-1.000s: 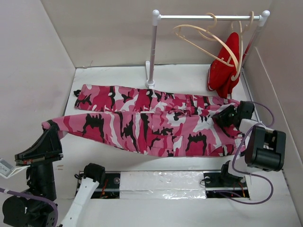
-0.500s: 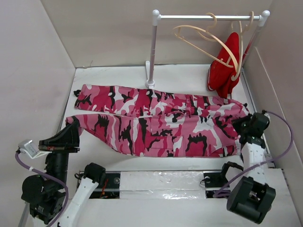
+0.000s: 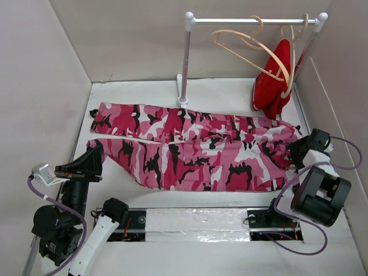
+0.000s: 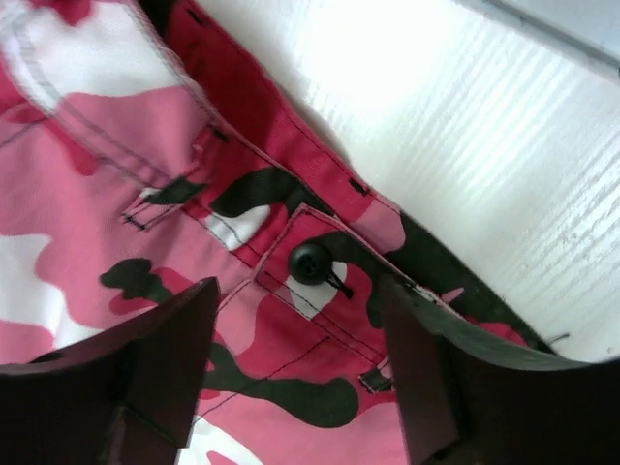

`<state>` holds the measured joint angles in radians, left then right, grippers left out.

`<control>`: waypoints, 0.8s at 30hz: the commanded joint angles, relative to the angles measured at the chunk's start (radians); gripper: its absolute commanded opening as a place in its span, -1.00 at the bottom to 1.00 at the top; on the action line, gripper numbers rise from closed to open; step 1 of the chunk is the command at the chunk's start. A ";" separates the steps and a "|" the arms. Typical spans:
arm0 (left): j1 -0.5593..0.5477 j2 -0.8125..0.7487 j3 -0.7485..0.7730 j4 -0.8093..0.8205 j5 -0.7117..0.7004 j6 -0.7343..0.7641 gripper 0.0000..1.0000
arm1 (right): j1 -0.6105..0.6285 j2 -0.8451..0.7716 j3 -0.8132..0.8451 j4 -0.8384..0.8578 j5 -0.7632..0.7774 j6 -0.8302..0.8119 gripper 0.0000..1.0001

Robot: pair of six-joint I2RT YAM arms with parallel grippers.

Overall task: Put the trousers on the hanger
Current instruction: Flatten out the trousers at the center of the board.

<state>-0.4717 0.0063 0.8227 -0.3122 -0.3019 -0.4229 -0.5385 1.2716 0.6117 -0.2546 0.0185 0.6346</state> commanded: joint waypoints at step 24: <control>-0.015 -0.071 -0.010 0.039 -0.054 0.019 -1.00 | 0.086 0.268 0.313 0.127 -0.246 -0.023 -1.00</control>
<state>-0.4824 0.0063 0.8173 -0.3115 -0.3450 -0.4183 -0.4675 1.5414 0.8505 -0.2119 -0.1993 0.6098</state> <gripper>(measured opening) 0.040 0.009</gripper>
